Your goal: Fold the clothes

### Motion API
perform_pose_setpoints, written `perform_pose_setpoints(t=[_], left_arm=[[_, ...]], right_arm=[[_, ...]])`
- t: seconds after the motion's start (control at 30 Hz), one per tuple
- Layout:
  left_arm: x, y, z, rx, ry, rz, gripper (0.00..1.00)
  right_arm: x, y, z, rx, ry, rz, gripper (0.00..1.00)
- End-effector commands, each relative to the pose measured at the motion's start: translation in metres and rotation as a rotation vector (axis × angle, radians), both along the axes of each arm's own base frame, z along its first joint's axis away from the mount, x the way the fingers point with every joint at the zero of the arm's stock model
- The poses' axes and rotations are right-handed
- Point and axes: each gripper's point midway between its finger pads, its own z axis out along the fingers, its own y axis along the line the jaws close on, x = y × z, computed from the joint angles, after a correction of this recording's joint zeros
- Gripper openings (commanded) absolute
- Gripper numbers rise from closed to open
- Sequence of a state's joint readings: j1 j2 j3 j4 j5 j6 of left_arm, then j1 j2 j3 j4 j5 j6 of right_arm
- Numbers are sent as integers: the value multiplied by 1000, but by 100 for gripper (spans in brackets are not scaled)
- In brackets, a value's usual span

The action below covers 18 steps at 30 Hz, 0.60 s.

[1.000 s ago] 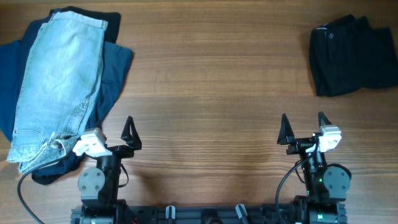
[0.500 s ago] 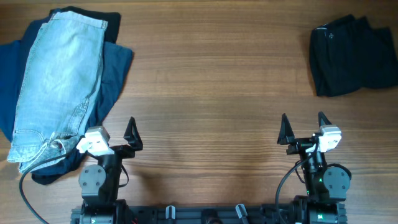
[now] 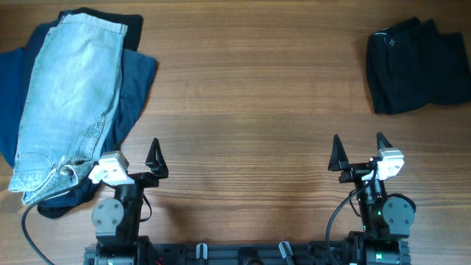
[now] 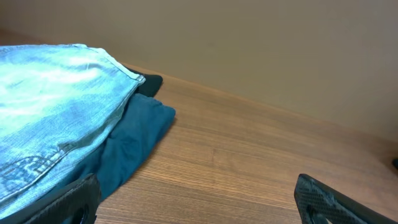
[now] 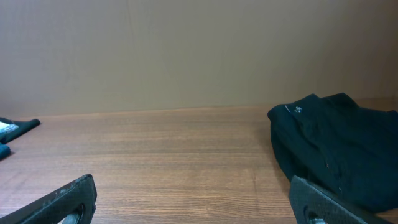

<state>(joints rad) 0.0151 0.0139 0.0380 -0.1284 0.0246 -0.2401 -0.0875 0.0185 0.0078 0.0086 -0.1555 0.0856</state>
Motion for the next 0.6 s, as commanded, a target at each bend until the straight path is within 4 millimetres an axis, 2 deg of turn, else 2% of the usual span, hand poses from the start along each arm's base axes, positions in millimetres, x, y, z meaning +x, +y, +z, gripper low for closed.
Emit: perform_pose_setpoints(t=[0.0,0.57], left_arm=[[0,0,-2,28,-3,-7,100],[0,-1,-1,52,-6,-14,100]], right_arm=[[0,-2,0,-2,-5,-10,100],[0,-2,0,-2,-5,-10,100]])
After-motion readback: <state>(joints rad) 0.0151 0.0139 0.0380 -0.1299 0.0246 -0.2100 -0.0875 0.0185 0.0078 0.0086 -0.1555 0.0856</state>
